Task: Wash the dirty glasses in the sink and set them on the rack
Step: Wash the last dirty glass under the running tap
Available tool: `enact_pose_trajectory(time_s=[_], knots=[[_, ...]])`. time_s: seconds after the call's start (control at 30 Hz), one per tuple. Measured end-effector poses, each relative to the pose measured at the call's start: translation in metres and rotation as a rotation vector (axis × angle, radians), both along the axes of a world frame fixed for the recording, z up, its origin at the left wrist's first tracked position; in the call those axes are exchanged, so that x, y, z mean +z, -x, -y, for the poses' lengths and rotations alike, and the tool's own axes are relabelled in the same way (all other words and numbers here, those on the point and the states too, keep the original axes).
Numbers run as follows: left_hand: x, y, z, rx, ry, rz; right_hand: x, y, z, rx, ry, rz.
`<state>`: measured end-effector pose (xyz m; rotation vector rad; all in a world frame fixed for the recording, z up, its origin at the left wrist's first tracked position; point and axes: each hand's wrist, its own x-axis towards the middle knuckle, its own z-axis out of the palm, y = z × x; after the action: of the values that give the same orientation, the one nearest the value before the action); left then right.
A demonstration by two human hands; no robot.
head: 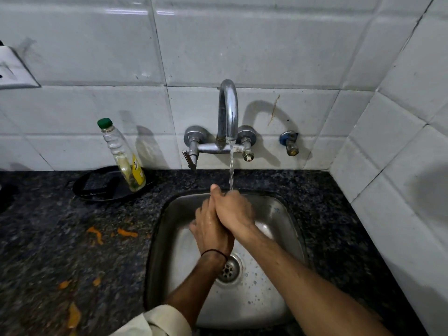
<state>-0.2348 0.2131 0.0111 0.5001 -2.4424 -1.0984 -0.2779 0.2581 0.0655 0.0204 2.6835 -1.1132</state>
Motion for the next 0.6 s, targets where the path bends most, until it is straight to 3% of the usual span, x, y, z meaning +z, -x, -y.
enact_pose_trajectory(time_s=[0.1, 0.17, 0.27, 0.33, 0.43, 0.5, 0.6], knots=[[0.002, 0.006, 0.02, -0.314, -0.274, 0.066, 0.0, 0.004, -0.014, 0.072, -0.143, -0.191], [0.006, 0.012, 0.038, -0.53, -0.565, 0.225, 0.002, 0.006, -0.024, 0.294, -0.201, -0.276], [0.012, 0.013, 0.055, -0.839, -0.838, 0.357, 0.003, 0.005, -0.033, 0.566, -0.156, -0.236], [0.015, 0.015, 0.053, -0.827, -0.778, 0.385, 0.0, 0.006, -0.033, 0.462, -0.106, -0.202], [0.01, 0.025, 0.034, -0.544, -0.299, 0.377, -0.015, 0.006, -0.023, 0.09, 0.035, -0.051], [0.006, 0.021, 0.018, -0.319, -0.082, 0.312, -0.024, 0.003, -0.016, 0.003, 0.025, -0.038], [0.0, 0.012, 0.02, -0.397, -0.355, 0.27, -0.023, 0.002, -0.02, 0.116, -0.101, -0.151]])
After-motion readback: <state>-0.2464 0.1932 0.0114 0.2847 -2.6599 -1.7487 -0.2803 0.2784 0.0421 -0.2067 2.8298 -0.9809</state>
